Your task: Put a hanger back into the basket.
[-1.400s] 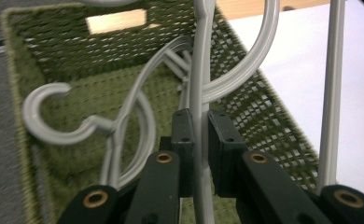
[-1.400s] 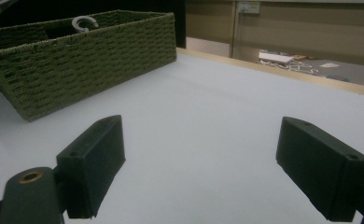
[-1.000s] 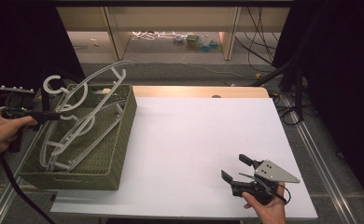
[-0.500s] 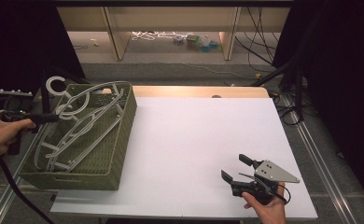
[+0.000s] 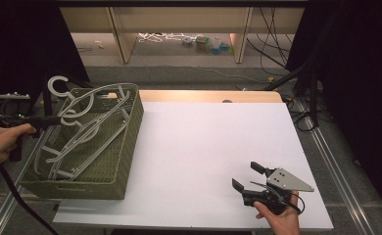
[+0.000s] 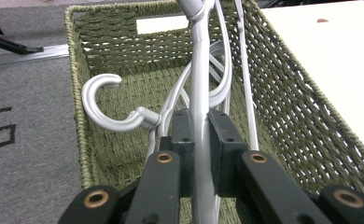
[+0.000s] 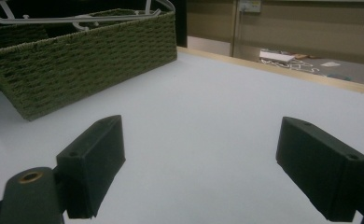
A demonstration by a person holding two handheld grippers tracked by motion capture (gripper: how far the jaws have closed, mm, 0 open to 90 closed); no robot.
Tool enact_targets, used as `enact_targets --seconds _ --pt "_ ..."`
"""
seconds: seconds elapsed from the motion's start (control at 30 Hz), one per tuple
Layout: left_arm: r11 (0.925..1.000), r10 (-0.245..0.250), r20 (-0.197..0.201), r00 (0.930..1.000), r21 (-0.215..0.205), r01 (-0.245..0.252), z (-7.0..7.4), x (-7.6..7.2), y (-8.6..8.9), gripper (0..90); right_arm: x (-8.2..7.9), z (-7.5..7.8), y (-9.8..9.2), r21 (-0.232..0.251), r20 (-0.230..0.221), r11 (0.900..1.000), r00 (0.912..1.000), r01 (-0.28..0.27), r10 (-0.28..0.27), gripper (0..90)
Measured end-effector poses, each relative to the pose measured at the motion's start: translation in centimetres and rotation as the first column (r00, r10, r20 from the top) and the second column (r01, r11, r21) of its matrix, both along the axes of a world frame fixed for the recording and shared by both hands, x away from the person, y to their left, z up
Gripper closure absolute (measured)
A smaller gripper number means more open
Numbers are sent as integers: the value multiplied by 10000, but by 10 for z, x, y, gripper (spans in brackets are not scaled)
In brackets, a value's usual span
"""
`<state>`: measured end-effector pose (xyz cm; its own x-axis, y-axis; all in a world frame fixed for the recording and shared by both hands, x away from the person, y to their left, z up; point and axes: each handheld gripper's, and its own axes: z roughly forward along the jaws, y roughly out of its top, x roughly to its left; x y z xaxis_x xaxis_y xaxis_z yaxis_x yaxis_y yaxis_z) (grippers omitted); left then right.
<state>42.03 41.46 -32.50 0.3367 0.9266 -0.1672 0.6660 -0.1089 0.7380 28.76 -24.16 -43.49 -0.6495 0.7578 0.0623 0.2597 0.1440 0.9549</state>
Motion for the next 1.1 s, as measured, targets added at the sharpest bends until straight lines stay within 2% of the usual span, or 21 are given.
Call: enact_targets --seconds 0.13,0.2,0.23,0.27,0.3,0.37,0.4,0.47,0.5,0.6,0.63,0.67,0.73,0.77,0.8,0.9,0.93,1.03,1.1 --pt "9999 158 180 9997 9 -158 1 0 -1 815 0 0 0 127 -51 9999 10000 -47 48 162" --pt "9999 52 174 9998 -157 -49 0 2 -3 818 0 0 0 -14 -63 10000 10000 -34 34 162" --pt "9997 157 262 9995 -188 -152 1 2 -4 819 0 1 -1 -103 -149 9999 9999 -33 32 162" --pt "9995 66 314 9995 -304 -57 1 3 -7 819 1 -1 1 202 38 9997 9999 -161 161 162" --pt "9999 47 244 9997 -145 -44 3 4 -8 819 1 -1 2 200 41 9997 9999 -165 164 162" --pt "9997 -125 250 9996 -226 131 5 5 -10 819 2 -1 2 190 42 9997 9999 -158 157 162" --pt "10000 -26 237 9997 -71 28 6 4 -10 819 0 1 -1 -163 -129 9998 9999 -74 72 161" --pt "9999 -16 276 9996 -123 20 8 2 -7 818 1 0 0 -1 3 10000 10000 -22 22 162" --pt "9999 28 300 9995 -149 -24 9 1 -4 819 1 0 0 119 -71 9999 9999 -97 98 162" --pt "9996 170 324 9993 -224 -163 7 -5 6 818 1 0 0 106 -28 9999 9999 -135 135 161" --pt "9996 191 268 9995 -198 -186 6 -6 8 818 0 1 -1 -104 -163 9999 9998 -76 74 162" --pt "9995 229 274 9994 -219 -223 5 -8 10 818 0 1 -1 -132 -91 9999 9999 -68 67 162" --pt "9992 285 245 9993 -294 -278 3 -11 15 818 2 -1 2 156 57 9997 9998 -173 172 161" --pt "9992 362 242 9991 -166 -358 2 -12 17 818 2 -1 2 162 60 9997 9998 -175 174 162" --pt "9992 290 287 9992 -285 -281 1 -13 19 818 2 -1 2 162 57 9997 9998 -177 176 162" --pt "9992 293 284 9992 -265 -286 0 -16 20 818 2 -1 3 72 -68 9999 9999 -124 124 162" --pt "9996 93 224 9997 -260 -88 -1 -15 19 818 2 0 2 -110 -153 9999 9998 -125 124 162" --pt "9997 237 148 9996 -111 -236 -3 -12 17 818 3 -2 5 67 -76 9997 9997 -228 228 162" --pt "9999 115 76 9999 -7 -115 -6 -10 15 818 2 -1 4 -112 -93 9998 9998 -182 181 162"
